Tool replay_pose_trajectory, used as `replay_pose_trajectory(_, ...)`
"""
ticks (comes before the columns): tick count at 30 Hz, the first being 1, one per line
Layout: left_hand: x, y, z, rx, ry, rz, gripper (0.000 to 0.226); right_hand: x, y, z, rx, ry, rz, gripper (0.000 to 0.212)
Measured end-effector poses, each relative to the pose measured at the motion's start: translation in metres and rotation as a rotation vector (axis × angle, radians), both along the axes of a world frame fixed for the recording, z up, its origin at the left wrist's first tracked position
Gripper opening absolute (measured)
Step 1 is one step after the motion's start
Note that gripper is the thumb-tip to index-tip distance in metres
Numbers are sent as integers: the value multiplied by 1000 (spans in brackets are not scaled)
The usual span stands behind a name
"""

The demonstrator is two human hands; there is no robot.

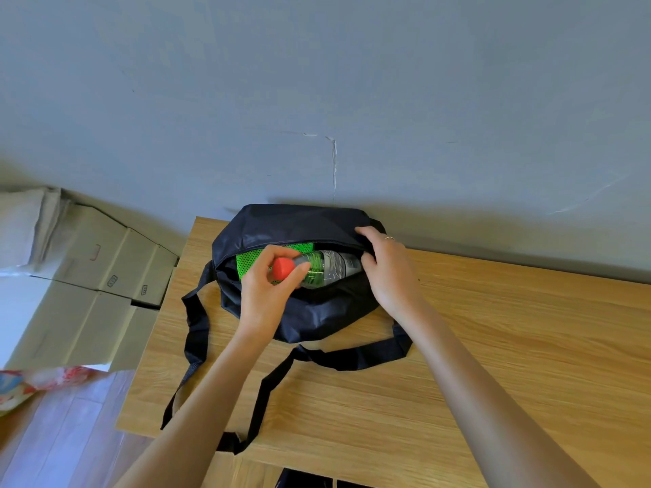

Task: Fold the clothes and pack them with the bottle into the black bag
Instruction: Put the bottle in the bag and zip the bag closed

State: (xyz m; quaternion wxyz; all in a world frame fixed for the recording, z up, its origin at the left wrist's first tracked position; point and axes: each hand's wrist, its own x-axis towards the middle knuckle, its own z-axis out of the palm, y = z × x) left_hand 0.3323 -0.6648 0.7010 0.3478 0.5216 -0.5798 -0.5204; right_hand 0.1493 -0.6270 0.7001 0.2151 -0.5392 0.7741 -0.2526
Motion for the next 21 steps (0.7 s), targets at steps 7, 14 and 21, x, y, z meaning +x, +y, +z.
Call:
replay_pose_trajectory(7, 15, 5, -3, -32, -182, -112, 12, 5, -3, -4, 6, 57, 44, 41)
replay_pose_trajectory(14, 21, -6, 0, -92, -338, -291, 13, 6, -2, -7, 9, 86, 55, 39)
replay_pose_trajectory(21, 26, -18, 1, 49, -376, -532, 38, 10, -1, -12, 25, 123, 69, 36)
